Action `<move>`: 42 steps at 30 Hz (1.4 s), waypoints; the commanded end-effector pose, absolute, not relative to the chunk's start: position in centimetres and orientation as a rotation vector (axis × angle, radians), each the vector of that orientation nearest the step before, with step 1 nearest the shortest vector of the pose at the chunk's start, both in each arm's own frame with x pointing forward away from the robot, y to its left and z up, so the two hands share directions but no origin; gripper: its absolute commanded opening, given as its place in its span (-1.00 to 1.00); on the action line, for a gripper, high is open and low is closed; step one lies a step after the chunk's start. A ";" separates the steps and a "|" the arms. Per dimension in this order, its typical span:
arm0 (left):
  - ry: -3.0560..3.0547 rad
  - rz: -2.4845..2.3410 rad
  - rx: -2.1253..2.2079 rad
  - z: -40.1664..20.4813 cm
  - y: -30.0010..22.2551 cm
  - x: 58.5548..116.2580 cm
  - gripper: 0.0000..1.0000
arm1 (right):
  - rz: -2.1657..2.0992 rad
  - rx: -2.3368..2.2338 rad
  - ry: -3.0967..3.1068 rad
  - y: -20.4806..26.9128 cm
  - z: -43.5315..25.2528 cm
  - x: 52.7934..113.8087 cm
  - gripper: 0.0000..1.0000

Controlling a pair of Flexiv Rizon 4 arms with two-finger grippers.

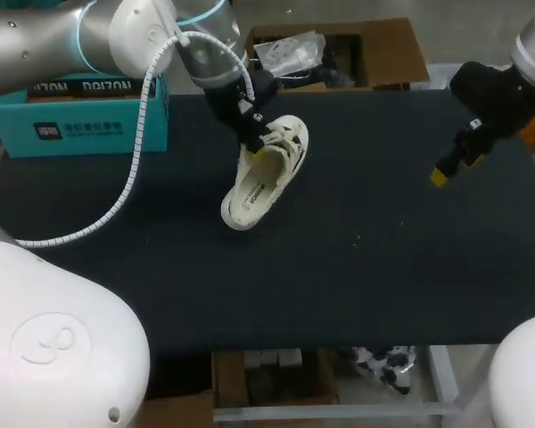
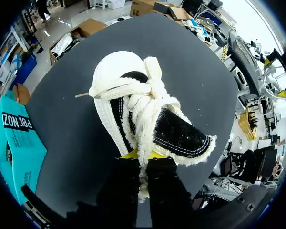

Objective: Open the shoe tongue, take the insole out of the shoe, put the insole back into the shoe, and pack the shoe into the shoebox

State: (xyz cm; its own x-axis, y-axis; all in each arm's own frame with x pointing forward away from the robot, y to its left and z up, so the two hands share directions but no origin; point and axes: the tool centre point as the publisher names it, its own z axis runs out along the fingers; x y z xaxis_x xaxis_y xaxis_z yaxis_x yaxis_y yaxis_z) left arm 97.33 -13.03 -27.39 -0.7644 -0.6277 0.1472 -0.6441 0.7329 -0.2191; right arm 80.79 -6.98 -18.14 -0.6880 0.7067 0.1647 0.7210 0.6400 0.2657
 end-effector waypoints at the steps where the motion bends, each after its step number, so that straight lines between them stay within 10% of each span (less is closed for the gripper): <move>1: -2.986 0.339 0.855 -24.4 -12.6 97.1 -1.00 | -0.346 -0.853 -3.031 -7.0 -17.5 81.2 1.00; 42: -3.408 0.253 0.322 -6.6 7.7 108.4 -1.00 | -0.007 -0.112 -3.214 -6.3 -15.9 81.7 1.00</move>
State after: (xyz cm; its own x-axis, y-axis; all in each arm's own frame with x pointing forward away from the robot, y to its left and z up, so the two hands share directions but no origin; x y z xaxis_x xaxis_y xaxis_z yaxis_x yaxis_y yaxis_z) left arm 106.70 6.51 -6.67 -0.9296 -0.2084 -0.3041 -0.1656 0.9730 -0.1606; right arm 81.51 -7.31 -16.01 -0.9888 0.1364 -0.0606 0.1314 0.9881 0.0802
